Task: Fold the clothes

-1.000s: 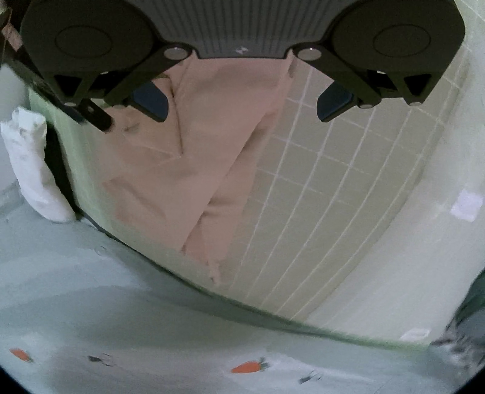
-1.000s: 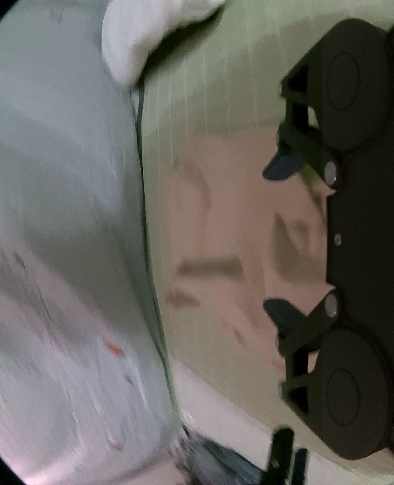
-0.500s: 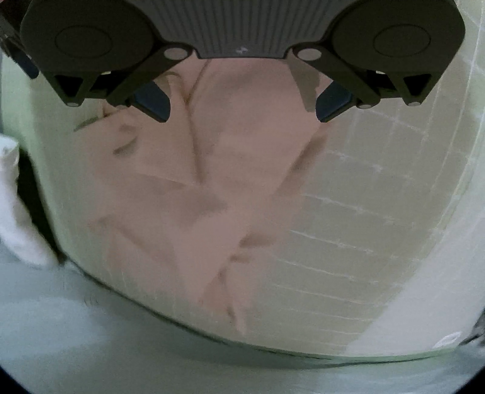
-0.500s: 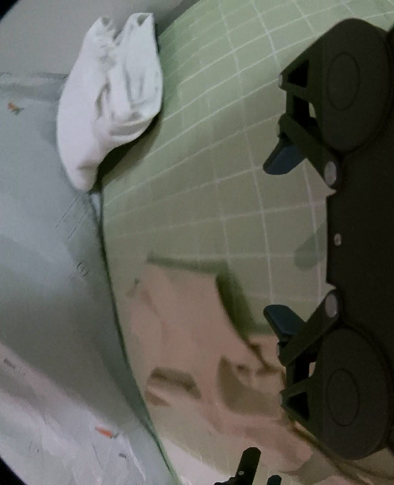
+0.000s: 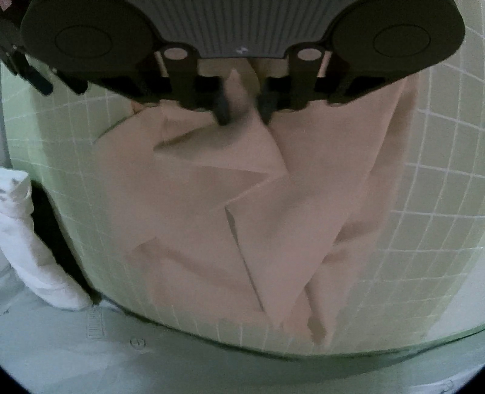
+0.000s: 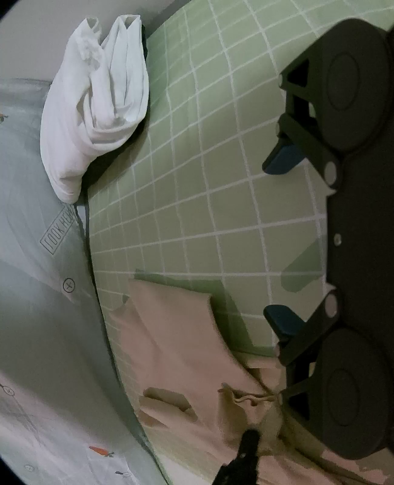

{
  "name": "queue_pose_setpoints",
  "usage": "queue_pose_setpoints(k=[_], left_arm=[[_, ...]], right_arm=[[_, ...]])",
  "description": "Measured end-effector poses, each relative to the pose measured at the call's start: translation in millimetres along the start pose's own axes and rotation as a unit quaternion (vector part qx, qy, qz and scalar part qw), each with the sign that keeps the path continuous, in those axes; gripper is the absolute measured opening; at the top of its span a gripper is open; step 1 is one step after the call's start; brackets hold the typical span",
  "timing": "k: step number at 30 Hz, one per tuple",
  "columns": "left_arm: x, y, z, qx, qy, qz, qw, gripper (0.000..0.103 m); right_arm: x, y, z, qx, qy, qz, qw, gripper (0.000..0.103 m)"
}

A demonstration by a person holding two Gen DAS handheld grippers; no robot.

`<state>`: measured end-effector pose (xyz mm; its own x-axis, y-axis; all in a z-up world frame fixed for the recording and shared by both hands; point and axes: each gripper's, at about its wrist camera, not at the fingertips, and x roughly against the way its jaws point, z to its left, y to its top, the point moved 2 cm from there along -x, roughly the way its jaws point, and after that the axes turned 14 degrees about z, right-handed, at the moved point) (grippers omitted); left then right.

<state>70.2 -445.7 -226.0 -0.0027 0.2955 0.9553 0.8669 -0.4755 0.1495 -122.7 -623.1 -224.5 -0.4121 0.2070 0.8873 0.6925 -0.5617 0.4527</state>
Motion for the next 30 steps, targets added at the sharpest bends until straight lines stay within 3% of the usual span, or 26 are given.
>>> queue_pose_setpoints(k=[8,16,20,23,26,28,30], left_arm=[[51,-11,19,-0.001,-0.026,-0.067,0.9974,0.005],[117,20,72,0.025,-0.064,-0.142,0.9875,0.005],[151,37,113,0.040,-0.046,-0.192,0.9795,0.005],[158,50,151,0.082,-0.010,-0.218,0.9725,0.006],[149,47,189,0.125,0.021,-0.200,0.9716,0.019],[142,38,208,0.141,0.039,-0.179,0.9729,0.043],[134,17,216,0.143,0.035,-0.158,0.9764,0.052]], right_arm=[[12,-15,24,0.018,0.001,0.005,1.000,0.094],[32,-37,66,0.062,-0.007,0.001,0.998,0.094],[36,-46,78,0.056,-0.018,0.007,0.998,0.094],[38,-56,86,0.056,-0.027,0.012,0.998,0.094],[39,-64,94,0.055,-0.036,0.017,0.998,0.094],[41,-69,99,0.055,-0.042,0.020,0.997,0.094],[42,-72,103,0.055,-0.048,0.020,0.997,0.094]])
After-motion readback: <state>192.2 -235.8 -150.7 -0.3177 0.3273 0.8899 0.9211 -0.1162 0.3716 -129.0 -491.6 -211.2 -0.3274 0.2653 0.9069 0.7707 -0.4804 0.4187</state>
